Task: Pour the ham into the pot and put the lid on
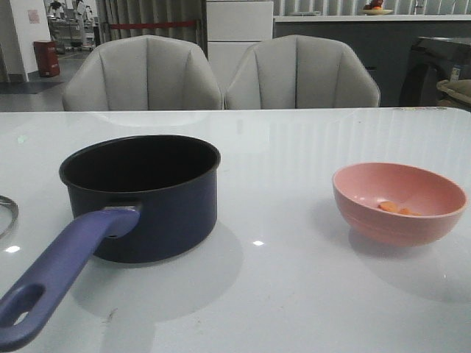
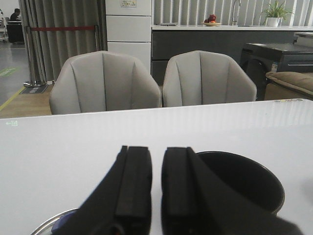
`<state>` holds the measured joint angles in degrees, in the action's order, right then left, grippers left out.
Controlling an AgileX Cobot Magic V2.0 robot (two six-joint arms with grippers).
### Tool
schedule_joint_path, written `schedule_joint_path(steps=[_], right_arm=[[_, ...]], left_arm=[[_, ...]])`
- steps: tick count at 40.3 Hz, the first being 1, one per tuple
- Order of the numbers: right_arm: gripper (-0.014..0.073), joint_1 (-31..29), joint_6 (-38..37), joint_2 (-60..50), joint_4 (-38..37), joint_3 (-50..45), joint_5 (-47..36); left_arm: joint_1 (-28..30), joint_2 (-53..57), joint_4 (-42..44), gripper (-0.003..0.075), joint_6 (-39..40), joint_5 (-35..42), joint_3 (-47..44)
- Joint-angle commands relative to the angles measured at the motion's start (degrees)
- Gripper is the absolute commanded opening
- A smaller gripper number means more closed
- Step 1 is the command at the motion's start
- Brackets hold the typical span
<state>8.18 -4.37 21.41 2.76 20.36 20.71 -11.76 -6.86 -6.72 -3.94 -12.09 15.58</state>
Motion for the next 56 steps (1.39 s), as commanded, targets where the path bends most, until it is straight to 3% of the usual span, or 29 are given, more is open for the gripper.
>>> schedule_joint_path(steps=[1, 6, 8, 19, 26, 32, 40, 56], right_arm=[[0.0300, -0.3, -0.1, 3.6, 0.0, 3.7, -1.1], [0.0498, -0.3, -0.3, 9.2, 0.0, 7.5, 1.5], [0.0531, -0.3, -1.2, 11.4, 0.0, 9.3, 2.3], [0.0526, -2.6, -5.9, 28.0, 0.0, 22.7, 13.3], [0.0526, -4.4, -4.2, 39.5, 0.2, 31.2, 19.4], [0.0526, -6.9, 0.5, 48.6, 4.8, 36.9, 23.0], [0.0526, -10.6, 10.7, 58.7, 15.4, 41.0, 25.2], [0.0526, -11.4, 12.8, 72.0, 15.6, 42.7, 20.7]], left_arm=[[-0.4, -0.5, 0.0, 0.0154, 0.1, 5.1, 1.6], [-0.4, -0.5, 0.0, 0.0154, 0.1, 5.1, 1.6], [-0.4, -0.5, 0.0, 0.0154, 0.1, 5.1, 1.6], [-0.4, -0.5, 0.0, 0.0154, 0.1, 5.1, 1.6], [-0.4, -0.5, 0.0, 0.0154, 0.1, 5.1, 1.6], [-0.4, -0.5, 0.0, 0.0154, 0.1, 5.1, 1.6], [-0.4, -0.5, 0.0, 0.0154, 0.1, 5.1, 1.6], [-0.4, -0.5, 0.0, 0.0154, 0.1, 5.1, 1.6]])
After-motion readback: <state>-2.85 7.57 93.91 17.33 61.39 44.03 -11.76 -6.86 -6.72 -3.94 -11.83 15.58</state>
